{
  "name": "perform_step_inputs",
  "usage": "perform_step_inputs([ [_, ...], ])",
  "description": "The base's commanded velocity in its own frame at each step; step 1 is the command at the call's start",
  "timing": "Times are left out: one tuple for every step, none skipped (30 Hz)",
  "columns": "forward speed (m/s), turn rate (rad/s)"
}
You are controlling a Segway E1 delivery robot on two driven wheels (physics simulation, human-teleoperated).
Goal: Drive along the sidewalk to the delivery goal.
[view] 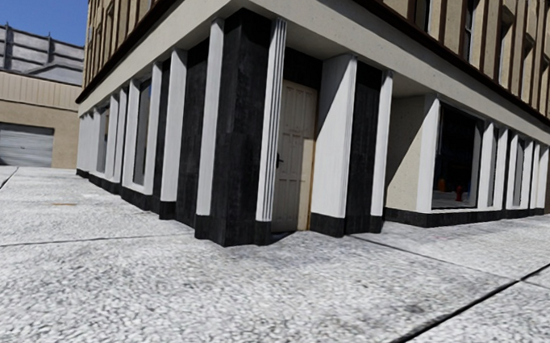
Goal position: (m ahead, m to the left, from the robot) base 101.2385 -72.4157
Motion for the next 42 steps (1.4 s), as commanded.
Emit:
perform_step_inputs([
  [1.42,-0.53],
  [1.42,-0.53],
  [1.42,-0.53],
  [1.42,-0.53],
  [1.42,-0.53],
  [1.42,-0.53],
  [1.42,-0.53],
  [1.42,-0.53],
  [1.42,-0.53],
  [1.42,-0.53],
  [1.42,-0.53],
  [1.43,-0.53],
  [1.43,-0.53],
  [1.43,-0.53],
  [1.43,-0.53],
  [1.44,-0.53],
  [1.45,-0.53],
  [1.46,-0.53],
  [1.46,-0.53],
  [1.46,-0.53],
  [1.46,-0.53],
  [1.46,-0.53],
  [1.47,-0.53],
  [1.47,-0.53],
  [1.47,-0.53],
  [1.47,-0.53],
  [1.47,-0.53],
  [1.47,-0.53],
  [1.47,-0.53],
  [1.47,-0.53],
  [1.47,-0.53],
  [1.47,-0.53],
  [1.47,-0.53],
  [1.47,-0.53],
  [1.47,-0.53],
  [1.47,-0.53],
  [1.47,-0.53],
  [1.47,-0.53],
  [1.47,-0.53],
  [1.47,-0.53],
  [1.47,-0.53],
  [1.47,-0.53],
])
